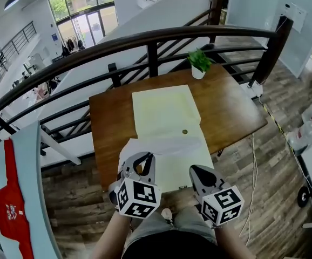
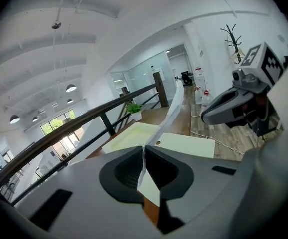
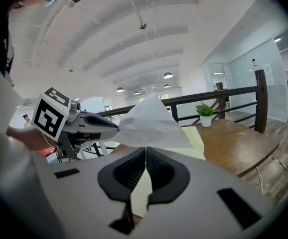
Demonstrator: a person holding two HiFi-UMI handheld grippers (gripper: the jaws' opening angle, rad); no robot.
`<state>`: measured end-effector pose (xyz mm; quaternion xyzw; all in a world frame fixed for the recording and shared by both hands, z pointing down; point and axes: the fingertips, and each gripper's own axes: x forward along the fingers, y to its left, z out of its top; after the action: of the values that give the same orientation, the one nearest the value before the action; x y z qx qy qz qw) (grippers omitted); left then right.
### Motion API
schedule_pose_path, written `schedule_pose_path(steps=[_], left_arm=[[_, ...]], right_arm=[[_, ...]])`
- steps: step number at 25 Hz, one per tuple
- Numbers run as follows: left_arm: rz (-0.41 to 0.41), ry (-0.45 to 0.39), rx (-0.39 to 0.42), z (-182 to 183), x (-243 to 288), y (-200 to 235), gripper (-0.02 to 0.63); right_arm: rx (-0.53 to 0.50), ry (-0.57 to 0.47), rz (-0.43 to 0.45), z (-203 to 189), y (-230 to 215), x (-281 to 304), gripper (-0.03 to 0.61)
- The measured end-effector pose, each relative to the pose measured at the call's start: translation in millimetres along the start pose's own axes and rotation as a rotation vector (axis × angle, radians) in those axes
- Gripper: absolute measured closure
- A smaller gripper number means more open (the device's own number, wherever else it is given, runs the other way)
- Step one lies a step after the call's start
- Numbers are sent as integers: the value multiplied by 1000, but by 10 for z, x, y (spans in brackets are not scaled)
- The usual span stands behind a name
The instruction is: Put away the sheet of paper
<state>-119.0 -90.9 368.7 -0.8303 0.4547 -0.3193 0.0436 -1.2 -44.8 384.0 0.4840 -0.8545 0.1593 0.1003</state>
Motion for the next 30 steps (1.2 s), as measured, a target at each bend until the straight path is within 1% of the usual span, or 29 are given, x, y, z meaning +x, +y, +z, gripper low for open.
schedule_pose_path(steps=[3, 9, 16, 20, 30], left_arm=[[-12, 5, 11, 12, 87, -11, 581], [9, 14, 10, 84, 264, 17, 582], [14, 56, -31, 62, 503, -56, 581], [21, 73, -69, 81, 652, -71, 581], [42, 113, -107, 84, 931, -76, 581]], right_arm=[[20, 4, -12, -19, -83, 36, 551], [29, 8, -4, 29, -257, 158, 551], [28, 41, 9, 35, -552, 249, 551], [26, 66, 21, 10, -723, 302, 551], [20, 111, 85, 7, -901, 511, 551]])
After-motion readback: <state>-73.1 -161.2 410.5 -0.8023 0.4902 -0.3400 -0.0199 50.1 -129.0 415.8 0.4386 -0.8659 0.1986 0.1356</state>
